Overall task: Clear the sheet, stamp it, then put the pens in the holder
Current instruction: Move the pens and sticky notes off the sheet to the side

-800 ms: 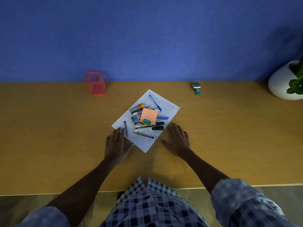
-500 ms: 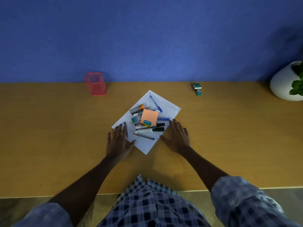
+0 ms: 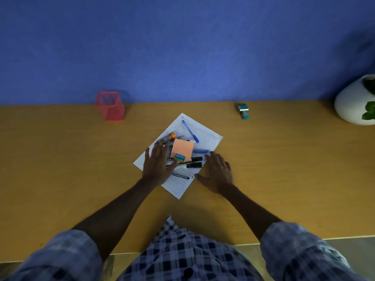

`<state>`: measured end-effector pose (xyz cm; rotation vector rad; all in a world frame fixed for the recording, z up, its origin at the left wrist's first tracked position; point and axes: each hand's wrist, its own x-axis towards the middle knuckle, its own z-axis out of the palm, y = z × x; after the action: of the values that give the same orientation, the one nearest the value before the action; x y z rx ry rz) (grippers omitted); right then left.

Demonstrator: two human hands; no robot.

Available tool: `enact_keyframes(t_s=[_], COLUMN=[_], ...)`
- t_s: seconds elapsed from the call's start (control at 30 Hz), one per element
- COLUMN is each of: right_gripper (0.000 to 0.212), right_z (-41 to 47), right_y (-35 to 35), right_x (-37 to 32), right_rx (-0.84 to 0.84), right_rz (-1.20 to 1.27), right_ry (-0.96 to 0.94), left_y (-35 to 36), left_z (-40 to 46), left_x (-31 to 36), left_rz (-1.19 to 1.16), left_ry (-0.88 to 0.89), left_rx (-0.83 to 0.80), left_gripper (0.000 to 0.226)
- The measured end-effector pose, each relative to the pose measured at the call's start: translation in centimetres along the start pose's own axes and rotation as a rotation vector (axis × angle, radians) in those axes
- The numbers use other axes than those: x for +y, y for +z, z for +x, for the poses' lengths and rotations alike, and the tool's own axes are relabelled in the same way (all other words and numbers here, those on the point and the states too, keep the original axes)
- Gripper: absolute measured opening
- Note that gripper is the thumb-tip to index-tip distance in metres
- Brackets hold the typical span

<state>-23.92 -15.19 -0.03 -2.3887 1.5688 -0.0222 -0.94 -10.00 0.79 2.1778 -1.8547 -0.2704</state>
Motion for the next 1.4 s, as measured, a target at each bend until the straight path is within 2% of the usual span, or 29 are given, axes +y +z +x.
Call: enact_keyframes(t_s=[0.2, 0.37, 0.53, 0.83, 0.97, 1.07, 1.23, 1.4], right_gripper=[0.089, 0.086, 0.087, 0.089, 0.088, 0.088, 0.089, 0.088], right_z=[0.0, -0.2, -0.5, -0.7, -0.8, -0.8, -0.7, -0.7], right_y=[0.4, 0.5, 0.2, 0.4, 0.5, 0.7, 1.0, 1.3], right_x=[0.2, 0.1, 0.0, 0.1, 0.0, 0.1, 0.3, 0.3], right_rx=[0.034, 0.044, 0.041, 0.039, 0.038, 0.027, 0.034, 0.031], right_rz=[-0.001, 0.007, 0.014, -0.013, -0.009, -0.005, 0.001, 0.014], right_ry=[-0.004, -0.003, 0.001, -0.012, -0.008, -0.005, -0.004, -0.001], left_y=[0.9, 2.0, 2.3, 0.9, 0.3, 0.2, 0.4, 0.5], left_z=[2.6, 4.3, 4.9, 6.0, 7.0, 8.0, 9.9, 11.5], left_x=[1.0, 2.2, 2.2, -0.2, -1.1, -1.4, -1.5, -1.9], left_rz=[0.113, 0.189, 0.19, 0.249, 0.219, 0.231, 0.229, 0.233], left_ry=[0.242, 0.383, 0.335, 0.234, 0.248, 0.241, 0.161, 0.09], left_rx=[0.018, -0.071, -0.055, 0.01, 0.054, 0.012, -0.115, -0.199], left_gripper=[0.082, 0.055, 0.041, 0.039, 0.041, 0.047, 0.074, 0.07])
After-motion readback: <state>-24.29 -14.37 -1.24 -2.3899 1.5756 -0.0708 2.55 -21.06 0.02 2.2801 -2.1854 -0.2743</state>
